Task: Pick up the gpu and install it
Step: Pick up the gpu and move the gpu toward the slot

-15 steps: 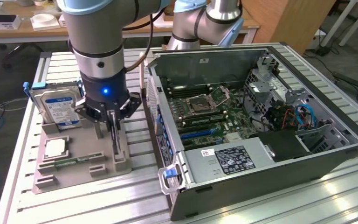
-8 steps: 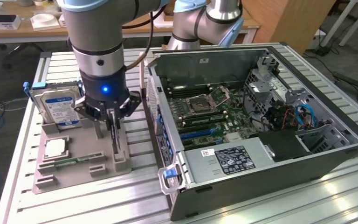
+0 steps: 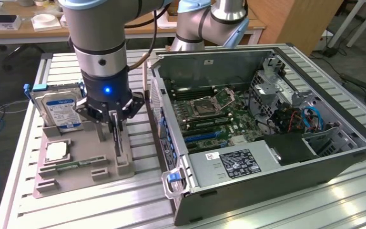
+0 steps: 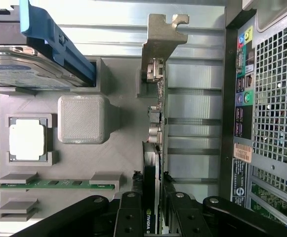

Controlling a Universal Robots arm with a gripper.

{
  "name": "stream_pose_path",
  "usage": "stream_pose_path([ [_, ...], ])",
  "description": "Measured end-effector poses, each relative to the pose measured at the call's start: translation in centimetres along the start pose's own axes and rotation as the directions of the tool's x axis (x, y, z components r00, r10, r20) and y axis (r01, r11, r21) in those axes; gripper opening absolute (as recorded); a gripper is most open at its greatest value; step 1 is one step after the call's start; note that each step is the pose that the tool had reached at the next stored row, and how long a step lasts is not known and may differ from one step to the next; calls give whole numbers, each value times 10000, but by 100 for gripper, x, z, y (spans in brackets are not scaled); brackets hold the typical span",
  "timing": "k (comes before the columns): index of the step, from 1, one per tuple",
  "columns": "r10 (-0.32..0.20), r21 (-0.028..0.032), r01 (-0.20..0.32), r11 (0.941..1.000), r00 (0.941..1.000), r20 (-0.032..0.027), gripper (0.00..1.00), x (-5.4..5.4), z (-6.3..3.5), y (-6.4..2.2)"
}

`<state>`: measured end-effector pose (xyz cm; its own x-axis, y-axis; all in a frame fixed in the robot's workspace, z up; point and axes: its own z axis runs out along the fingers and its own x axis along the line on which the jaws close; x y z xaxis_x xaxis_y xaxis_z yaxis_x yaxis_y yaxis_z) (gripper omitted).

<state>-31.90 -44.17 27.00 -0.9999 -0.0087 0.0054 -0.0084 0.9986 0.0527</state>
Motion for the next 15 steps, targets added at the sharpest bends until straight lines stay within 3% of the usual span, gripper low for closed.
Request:
stream_pose_path([
  [15, -2, 1, 2, 10000, 10000, -1, 26, 0, -48, 2],
])
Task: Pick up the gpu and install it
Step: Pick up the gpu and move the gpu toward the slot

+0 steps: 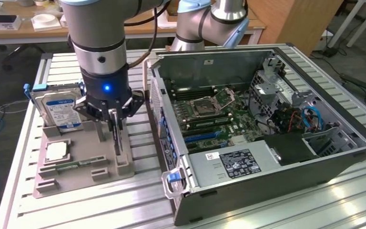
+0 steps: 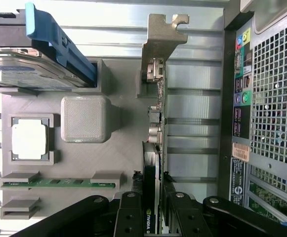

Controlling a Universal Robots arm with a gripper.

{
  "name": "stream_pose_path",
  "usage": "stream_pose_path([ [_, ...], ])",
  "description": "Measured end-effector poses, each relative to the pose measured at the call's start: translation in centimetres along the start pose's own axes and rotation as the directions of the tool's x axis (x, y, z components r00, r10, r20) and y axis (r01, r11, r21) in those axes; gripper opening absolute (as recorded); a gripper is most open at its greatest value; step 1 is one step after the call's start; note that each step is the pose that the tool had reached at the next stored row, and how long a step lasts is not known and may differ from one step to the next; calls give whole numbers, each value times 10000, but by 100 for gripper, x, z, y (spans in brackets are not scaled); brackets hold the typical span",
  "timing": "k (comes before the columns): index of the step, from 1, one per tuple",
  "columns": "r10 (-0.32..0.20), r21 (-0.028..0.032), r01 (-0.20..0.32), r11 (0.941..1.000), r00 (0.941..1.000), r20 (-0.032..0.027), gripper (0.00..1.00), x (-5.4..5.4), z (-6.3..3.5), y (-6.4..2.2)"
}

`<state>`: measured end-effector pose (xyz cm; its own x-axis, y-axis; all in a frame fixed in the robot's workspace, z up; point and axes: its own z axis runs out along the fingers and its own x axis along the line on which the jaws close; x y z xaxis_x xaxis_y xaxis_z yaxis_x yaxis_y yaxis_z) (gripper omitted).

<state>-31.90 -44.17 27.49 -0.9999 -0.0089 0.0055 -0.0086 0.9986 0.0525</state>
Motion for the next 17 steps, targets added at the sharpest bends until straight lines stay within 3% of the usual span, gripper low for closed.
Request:
stream_pose_path([
  [17, -3, -1, 3, 10000, 10000, 2, 26, 1, -108, 6],
])
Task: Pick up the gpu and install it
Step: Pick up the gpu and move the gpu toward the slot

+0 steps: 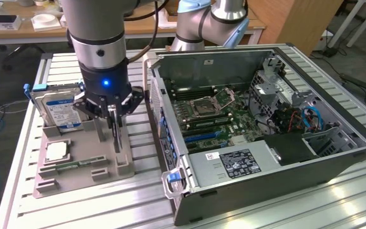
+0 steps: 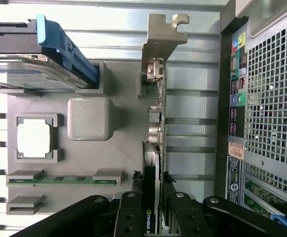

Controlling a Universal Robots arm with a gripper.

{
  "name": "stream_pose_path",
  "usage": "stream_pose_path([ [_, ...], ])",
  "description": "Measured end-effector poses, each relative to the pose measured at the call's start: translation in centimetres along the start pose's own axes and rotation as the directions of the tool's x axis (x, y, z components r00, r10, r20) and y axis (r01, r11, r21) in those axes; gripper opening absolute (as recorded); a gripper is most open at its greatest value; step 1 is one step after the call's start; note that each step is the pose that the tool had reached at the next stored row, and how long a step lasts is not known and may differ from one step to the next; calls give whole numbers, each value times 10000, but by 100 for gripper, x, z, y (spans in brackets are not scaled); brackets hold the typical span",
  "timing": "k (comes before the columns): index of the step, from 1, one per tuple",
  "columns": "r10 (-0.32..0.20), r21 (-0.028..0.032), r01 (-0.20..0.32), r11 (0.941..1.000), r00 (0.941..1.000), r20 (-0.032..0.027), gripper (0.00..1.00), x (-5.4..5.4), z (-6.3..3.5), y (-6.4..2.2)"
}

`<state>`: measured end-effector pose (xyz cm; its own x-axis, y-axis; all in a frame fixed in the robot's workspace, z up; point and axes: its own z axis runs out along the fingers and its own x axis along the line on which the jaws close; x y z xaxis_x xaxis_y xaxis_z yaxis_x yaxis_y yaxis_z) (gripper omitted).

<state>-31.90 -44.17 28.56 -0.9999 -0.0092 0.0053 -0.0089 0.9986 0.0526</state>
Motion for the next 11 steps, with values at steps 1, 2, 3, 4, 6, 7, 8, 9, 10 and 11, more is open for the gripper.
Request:
stream_pose_path([
  [1, -1, 0, 1, 10000, 10000, -1, 26, 0, -6, 0],
  [2, 0, 0, 0, 10000, 10000, -1, 26, 0, -12, 1],
  [3, -1, 0, 1, 10000, 10000, -1, 26, 0, -17, 1],
  [4, -1, 0, 1, 10000, 10000, -1, 26, 0, -24, 1],
  [6, -1, 0, 1, 10000, 10000, -1, 26, 0, -36, 2],
  [7, -2, 1, 2, 10000, 10000, -1, 26, 0, -43, 2],
  [8, -2, 0, 2, 10000, 10000, -1, 26, 0, -48, 3],
  [9, -2, 0, 2, 10000, 10000, -1, 26, 0, -55, 3],
  [10, -2, 0, 2, 10000, 10000, -1, 26, 0, -60, 3],
  [11, -2, 1, 2, 10000, 10000, -1, 26, 0, -67, 4],
])
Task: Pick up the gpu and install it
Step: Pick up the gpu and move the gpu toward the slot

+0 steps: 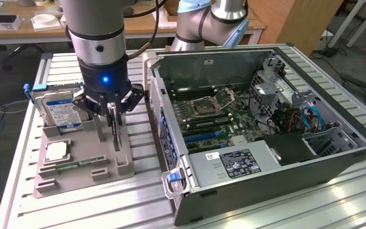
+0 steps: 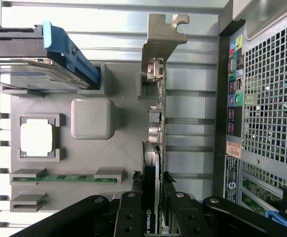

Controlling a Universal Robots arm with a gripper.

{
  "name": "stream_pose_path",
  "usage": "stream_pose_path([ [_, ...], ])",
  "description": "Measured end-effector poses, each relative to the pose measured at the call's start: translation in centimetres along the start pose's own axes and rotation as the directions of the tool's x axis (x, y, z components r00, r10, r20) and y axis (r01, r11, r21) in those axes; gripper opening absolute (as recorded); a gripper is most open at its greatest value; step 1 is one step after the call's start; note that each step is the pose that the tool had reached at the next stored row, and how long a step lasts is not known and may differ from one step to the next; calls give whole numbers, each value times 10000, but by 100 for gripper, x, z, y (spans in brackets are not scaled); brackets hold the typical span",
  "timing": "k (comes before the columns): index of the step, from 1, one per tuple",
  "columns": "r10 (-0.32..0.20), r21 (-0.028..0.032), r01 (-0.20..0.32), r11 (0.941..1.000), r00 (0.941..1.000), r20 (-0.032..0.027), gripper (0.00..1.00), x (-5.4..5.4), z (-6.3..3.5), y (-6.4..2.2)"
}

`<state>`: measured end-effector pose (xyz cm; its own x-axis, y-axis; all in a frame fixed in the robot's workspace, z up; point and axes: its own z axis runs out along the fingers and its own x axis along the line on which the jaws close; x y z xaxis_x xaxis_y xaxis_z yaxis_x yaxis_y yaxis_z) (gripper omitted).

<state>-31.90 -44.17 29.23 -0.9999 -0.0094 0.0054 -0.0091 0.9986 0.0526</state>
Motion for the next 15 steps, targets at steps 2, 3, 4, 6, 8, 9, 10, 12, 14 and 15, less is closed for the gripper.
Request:
stream_pose_path([
  [2, -1, -1, 1, 10000, 10000, 0, 26, 0, -10, 0],
  [3, 0, -1, 0, 10000, 10000, 1, 26, 0, -14, 1],
  [4, -1, -1, 1, 10000, 10000, 1, 26, 0, -18, 1],
  [6, -1, 0, 1, 10000, 10000, -1, 26, 0, -28, 1],
  [8, -1, -1, 1, 10000, 10000, 0, 26, 0, -37, 2],
  [9, -2, -2, 2, 10000, 10000, 1, 26, 0, -40, 2],
  [10, -2, -1, 2, 10000, 10000, 0, 26, 0, -44, 2],
  [12, -2, 0, 2, 10000, 10000, -1, 26, 0, -54, 3],
  [14, -2, -1, 2, 10000, 10000, 0, 26, 0, -67, 3],
  [15, -2, 0, 2, 10000, 10000, -1, 26, 1, -75, 4],
])
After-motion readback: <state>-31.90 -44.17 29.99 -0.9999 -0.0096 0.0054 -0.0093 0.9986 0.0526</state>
